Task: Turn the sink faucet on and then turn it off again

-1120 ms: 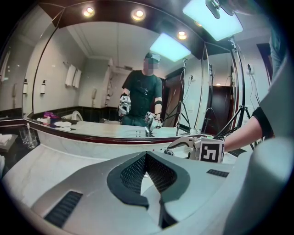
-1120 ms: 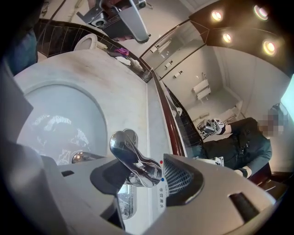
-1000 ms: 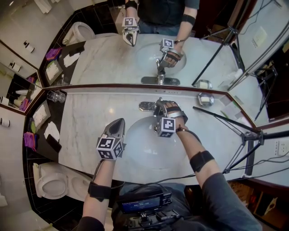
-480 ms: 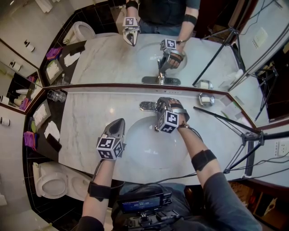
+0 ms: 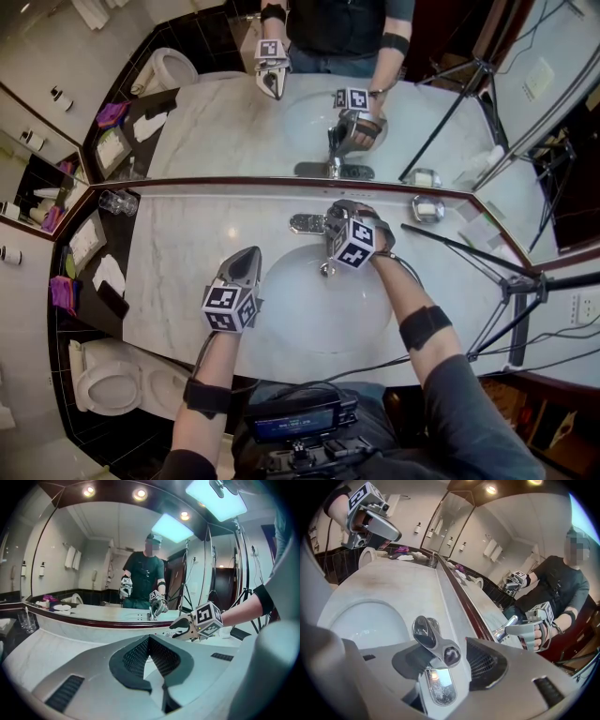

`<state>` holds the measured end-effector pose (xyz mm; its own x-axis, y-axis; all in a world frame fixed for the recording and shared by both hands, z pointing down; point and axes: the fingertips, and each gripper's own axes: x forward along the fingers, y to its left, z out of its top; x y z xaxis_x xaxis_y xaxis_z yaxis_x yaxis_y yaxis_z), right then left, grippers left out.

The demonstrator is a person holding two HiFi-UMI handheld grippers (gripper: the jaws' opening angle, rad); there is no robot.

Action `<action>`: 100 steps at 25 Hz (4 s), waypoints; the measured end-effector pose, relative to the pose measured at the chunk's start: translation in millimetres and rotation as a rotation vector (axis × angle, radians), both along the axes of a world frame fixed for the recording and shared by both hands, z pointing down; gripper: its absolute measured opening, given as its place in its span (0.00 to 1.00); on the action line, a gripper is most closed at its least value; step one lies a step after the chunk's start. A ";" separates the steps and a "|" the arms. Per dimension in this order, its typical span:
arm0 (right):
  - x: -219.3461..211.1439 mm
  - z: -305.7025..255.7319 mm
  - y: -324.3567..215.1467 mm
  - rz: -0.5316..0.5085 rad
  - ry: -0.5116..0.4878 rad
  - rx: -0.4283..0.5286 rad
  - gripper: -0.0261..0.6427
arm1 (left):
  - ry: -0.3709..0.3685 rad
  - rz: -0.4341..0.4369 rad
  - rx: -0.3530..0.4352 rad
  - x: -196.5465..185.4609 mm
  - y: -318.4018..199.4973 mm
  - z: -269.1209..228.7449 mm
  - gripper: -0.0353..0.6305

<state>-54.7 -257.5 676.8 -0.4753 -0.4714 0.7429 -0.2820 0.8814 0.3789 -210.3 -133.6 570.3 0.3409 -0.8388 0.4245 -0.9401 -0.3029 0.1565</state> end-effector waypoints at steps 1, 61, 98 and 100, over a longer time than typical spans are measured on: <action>0.9 -0.1 -0.9 0.006 -0.006 -0.015 0.42 | 0.000 -0.001 -0.001 -0.6 0.6 0.1 0.05; 174.1 -95.5 123.5 0.741 -0.793 -0.196 0.07 | 0.042 0.107 0.074 43.9 17.2 -36.6 0.05; 37.3 -48.1 49.7 -0.059 0.038 0.302 0.38 | 0.022 0.040 0.034 16.4 4.6 -15.6 0.05; 27.9 -43.7 47.4 -0.094 0.058 0.295 0.38 | 0.020 0.036 0.030 13.7 3.9 -14.1 0.05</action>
